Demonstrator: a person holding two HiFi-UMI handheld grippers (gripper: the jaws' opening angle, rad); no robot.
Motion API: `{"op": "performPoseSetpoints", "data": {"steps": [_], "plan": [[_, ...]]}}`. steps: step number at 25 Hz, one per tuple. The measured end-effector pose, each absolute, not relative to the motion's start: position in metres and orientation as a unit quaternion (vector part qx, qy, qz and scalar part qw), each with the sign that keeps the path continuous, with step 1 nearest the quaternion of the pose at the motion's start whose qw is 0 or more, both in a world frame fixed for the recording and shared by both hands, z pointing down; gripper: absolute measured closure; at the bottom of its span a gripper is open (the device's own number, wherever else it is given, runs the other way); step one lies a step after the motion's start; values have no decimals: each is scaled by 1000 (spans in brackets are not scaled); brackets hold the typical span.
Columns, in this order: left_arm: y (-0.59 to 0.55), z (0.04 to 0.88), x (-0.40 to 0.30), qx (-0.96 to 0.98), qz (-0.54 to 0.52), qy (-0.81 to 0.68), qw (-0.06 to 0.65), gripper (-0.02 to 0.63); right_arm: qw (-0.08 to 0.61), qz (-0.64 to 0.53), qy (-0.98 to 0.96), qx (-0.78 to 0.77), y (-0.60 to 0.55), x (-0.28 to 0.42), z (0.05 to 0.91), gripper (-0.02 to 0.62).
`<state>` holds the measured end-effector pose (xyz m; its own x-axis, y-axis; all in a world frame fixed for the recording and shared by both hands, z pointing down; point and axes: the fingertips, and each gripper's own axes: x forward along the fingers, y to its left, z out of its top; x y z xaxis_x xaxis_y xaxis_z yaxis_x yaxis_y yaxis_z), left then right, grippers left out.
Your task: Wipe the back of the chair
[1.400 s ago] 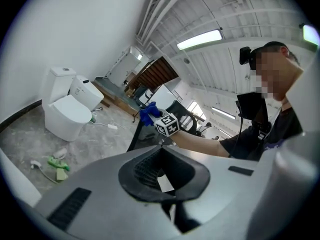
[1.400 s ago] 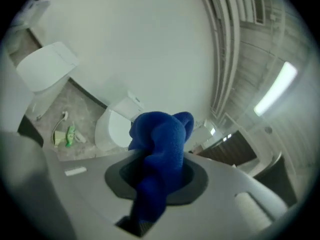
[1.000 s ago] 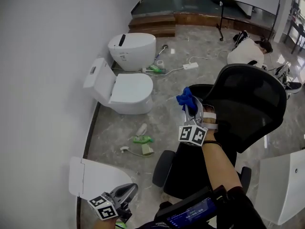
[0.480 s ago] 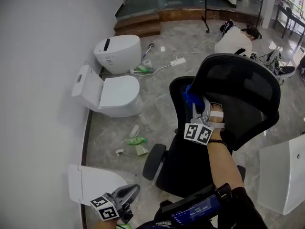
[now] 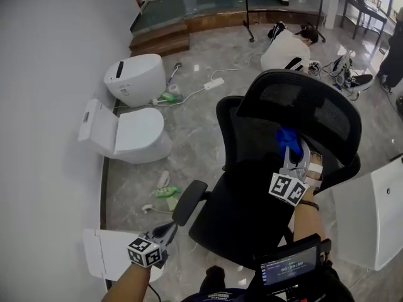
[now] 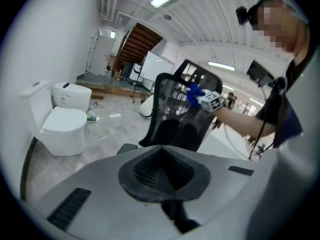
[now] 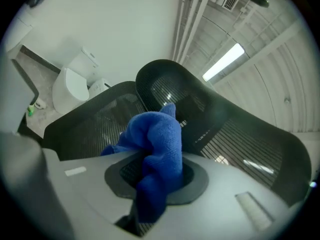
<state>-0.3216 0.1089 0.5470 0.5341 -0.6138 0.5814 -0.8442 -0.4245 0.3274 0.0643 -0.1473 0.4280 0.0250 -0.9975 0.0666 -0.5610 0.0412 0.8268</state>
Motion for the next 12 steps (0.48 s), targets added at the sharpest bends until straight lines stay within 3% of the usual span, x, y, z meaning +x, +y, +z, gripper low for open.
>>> {"op": "performPoseSetpoints", "data": {"steps": [6,12], "plan": [[23,683,-321,782,359,-432,270,603,370,-312,-611,626,-128,109,428,511],[-19,726,-307,770,412,-415,255,604,372,-334,-604,621,-123,110,439,515]]}}
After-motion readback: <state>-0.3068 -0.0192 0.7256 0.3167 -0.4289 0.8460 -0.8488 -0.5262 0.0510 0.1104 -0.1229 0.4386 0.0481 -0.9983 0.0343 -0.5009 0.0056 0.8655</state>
